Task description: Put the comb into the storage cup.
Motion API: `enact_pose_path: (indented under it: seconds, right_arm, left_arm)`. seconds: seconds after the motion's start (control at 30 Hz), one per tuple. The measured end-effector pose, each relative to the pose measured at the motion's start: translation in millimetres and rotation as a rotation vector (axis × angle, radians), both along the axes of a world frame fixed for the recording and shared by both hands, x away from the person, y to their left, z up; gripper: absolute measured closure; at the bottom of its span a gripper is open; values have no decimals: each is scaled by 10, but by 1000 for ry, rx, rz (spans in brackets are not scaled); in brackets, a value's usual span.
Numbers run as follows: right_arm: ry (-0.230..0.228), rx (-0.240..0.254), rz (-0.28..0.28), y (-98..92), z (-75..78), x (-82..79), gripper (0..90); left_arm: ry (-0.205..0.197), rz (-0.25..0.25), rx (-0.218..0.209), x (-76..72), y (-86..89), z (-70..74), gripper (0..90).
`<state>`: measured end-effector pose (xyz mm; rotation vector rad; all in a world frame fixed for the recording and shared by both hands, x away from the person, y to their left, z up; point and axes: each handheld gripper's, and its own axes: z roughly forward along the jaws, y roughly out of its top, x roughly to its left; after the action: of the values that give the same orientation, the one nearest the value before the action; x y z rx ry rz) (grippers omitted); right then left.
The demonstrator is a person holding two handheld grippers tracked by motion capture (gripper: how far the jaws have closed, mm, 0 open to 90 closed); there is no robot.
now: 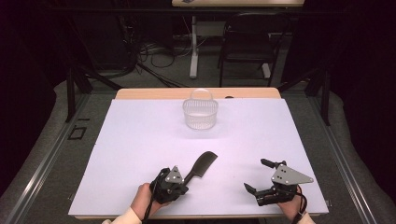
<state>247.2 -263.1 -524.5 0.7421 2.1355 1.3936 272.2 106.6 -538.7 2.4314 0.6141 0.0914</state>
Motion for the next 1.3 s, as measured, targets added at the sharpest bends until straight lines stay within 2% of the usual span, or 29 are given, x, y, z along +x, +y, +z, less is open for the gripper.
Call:
enact_pose_path:
  seconds: [0.67, 1.3]
  right_arm:
    - [9, -6, 0, 6, -5, 7, 3]
    - [15, -9, 1, 11, -10, 10, 3]
  left_arm:
    - [-20, 44, 11, 80, 79, -6, 900]
    - [-43, 64, 28, 136, 140, -4, 900]
